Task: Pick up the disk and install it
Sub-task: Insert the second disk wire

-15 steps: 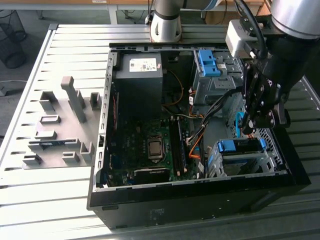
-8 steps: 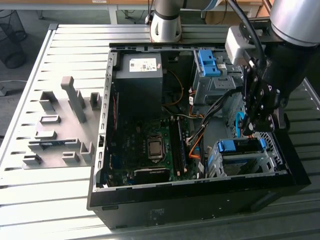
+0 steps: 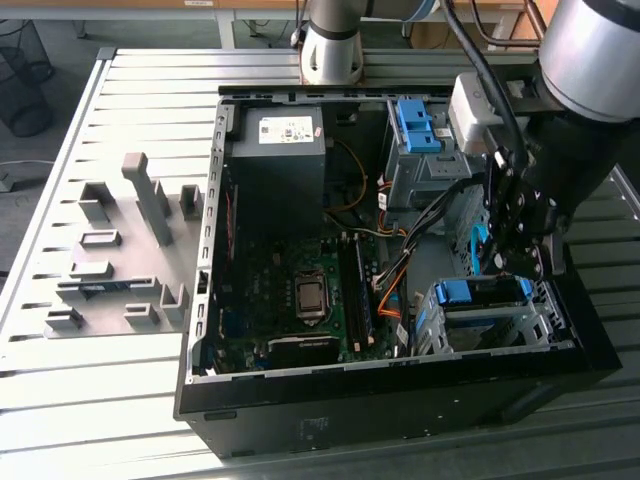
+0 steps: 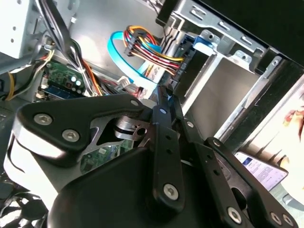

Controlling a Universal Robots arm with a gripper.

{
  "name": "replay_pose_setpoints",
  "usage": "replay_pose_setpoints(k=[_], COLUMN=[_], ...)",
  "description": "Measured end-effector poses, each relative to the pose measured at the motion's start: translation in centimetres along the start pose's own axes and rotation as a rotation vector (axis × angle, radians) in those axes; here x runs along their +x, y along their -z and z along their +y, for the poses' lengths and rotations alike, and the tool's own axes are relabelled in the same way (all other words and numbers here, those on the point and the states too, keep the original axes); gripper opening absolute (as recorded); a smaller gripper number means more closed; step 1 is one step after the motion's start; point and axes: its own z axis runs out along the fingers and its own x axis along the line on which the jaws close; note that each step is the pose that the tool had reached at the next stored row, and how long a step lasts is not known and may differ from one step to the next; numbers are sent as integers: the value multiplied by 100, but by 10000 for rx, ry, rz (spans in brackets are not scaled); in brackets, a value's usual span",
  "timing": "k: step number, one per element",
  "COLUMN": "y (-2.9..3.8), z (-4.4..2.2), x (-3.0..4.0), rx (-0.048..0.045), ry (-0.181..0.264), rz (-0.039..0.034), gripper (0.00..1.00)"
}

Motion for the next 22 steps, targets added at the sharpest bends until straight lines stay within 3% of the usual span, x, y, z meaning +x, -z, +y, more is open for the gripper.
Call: replay_pose_setpoints(k=[3,7,22], y=[-45,-84,-137], z=[0,2,-11], x=[42,46,72], rx=[-4,-8,-10], ry=[-4,-8,13], rz=[-72,-136,-144], gripper=[16,16,16])
